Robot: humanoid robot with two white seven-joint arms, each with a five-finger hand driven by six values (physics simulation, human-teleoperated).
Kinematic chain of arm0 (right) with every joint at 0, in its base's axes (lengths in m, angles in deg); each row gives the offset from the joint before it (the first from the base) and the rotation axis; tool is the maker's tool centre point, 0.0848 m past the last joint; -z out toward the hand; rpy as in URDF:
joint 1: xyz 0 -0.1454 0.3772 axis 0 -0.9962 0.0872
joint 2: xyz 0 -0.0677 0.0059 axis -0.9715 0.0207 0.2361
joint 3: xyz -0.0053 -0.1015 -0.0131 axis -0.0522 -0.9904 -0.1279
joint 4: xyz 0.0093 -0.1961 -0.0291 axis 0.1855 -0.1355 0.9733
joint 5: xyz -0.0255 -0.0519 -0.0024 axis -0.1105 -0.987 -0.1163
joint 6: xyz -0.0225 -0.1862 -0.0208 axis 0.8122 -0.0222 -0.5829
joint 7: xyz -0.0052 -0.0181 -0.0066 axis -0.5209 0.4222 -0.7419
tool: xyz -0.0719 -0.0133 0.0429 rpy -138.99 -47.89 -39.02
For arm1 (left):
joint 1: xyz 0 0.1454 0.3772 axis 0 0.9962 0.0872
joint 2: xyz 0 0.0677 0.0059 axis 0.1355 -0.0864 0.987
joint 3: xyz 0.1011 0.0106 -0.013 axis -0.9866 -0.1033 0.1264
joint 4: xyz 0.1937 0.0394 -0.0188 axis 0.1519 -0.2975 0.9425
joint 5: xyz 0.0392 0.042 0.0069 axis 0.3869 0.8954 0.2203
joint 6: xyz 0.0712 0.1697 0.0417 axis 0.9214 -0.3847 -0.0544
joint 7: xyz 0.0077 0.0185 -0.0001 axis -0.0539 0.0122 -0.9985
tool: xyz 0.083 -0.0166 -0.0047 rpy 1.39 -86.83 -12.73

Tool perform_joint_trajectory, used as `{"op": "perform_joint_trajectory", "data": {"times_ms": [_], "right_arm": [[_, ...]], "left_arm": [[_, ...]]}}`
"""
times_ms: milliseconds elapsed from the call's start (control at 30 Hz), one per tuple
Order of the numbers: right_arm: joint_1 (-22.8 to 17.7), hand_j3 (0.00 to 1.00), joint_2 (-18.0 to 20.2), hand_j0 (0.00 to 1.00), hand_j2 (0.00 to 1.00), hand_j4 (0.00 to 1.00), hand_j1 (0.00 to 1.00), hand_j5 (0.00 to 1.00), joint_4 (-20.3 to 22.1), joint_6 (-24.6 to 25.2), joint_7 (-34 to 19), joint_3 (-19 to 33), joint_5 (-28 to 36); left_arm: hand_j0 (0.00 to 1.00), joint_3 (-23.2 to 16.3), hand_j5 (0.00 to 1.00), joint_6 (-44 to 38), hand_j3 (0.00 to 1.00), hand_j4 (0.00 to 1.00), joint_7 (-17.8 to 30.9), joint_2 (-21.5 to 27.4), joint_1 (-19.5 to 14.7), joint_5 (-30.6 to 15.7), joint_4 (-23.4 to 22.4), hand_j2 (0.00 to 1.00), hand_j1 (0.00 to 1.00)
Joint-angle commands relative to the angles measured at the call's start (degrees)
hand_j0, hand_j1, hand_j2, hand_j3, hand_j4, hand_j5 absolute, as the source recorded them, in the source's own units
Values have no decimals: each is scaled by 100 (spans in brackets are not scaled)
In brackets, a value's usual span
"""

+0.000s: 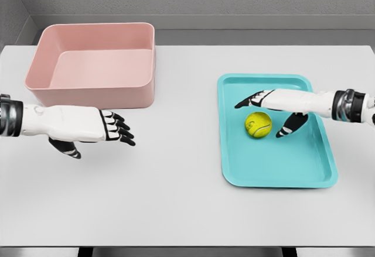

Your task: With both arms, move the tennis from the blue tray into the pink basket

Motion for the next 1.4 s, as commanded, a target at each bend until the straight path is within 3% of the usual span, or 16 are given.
{"op": "perform_joint_trajectory", "data": {"times_ms": [0, 167, 433, 700, 867, 1067, 1133, 1367], "right_arm": [[9, 100, -78, 100, 100, 100, 100, 100, -70, 45, 0, -99, 11], [35, 97, -96, 97, 97, 97, 97, 97, -96, 45, 0, -187, 11], [35, 91, -158, 91, 91, 91, 91, 91, -149, 45, 2, -231, -50], [44, 83, -175, 83, 83, 83, 83, 83, -184, 27, 0, -275, -68], [44, 80, -175, 80, 80, 80, 80, 80, -228, 10, 2, -345, -68], [35, 70, -193, 70, 70, 70, 70, 70, -272, -8, 0, -354, -77], [44, 66, -193, 66, 66, 66, 66, 66, -299, -8, 2, -354, -173], [79, 59, -193, 59, 59, 59, 59, 59, -307, -17, 0, -354, -191]], "left_arm": [[100, -101, 100, -13, 100, 100, 0, -37, 0, -82, 8, 100, 100], [100, -277, 100, -13, 100, 100, 0, -10, 9, -627, -1, 100, 100], [100, -470, 100, -13, 100, 100, 0, -195, -9, -354, -396, 100, 100], [100, -470, 100, -13, 100, 100, 0, -142, -264, -266, -379, 100, 100], [100, -470, 100, -13, 100, 100, 0, -133, -264, -328, -317, 100, 100], [100, -444, 100, -13, 100, 100, 0, 25, -264, -345, -177, 100, 100], [100, -400, 100, -13, 100, 100, 0, 69, -273, -565, 8, 100, 100], [100, -374, 100, -13, 100, 100, 0, 289, -325, -583, 8, 100, 100]]}}
